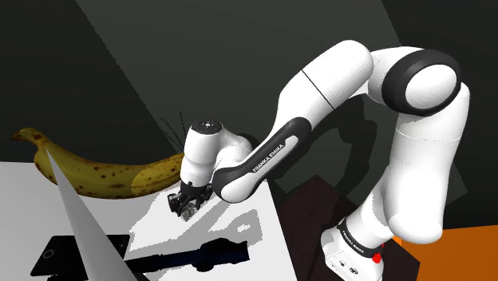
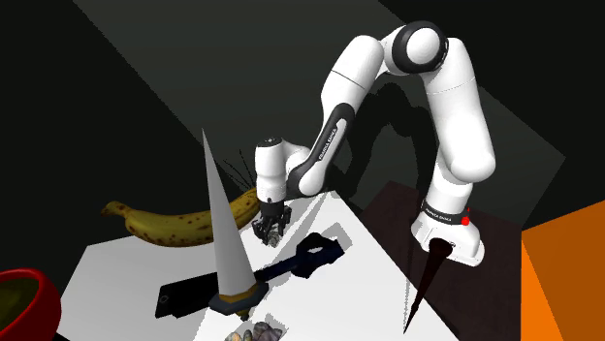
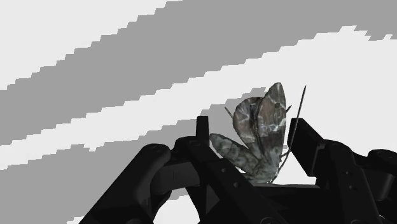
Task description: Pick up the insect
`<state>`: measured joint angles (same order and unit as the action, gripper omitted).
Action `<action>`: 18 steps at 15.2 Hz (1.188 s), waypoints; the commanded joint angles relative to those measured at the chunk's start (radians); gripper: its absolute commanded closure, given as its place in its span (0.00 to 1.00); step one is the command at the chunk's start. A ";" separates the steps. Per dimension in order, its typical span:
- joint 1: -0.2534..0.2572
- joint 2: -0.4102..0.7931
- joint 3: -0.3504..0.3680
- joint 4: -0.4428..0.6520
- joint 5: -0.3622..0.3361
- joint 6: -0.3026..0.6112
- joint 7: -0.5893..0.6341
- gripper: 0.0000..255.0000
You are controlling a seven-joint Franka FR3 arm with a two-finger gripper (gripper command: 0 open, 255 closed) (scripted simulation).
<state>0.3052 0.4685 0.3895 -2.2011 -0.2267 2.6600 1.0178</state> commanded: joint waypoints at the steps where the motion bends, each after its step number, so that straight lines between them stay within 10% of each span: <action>1: 0.000 0.000 0.000 0.000 0.000 0.000 0.000 1.00; 18: -0.067 -0.178 0.086 -0.007 0.118 -0.161 -0.074 1.00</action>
<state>0.2389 0.2968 0.4719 -2.2107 -0.1129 2.5079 0.9448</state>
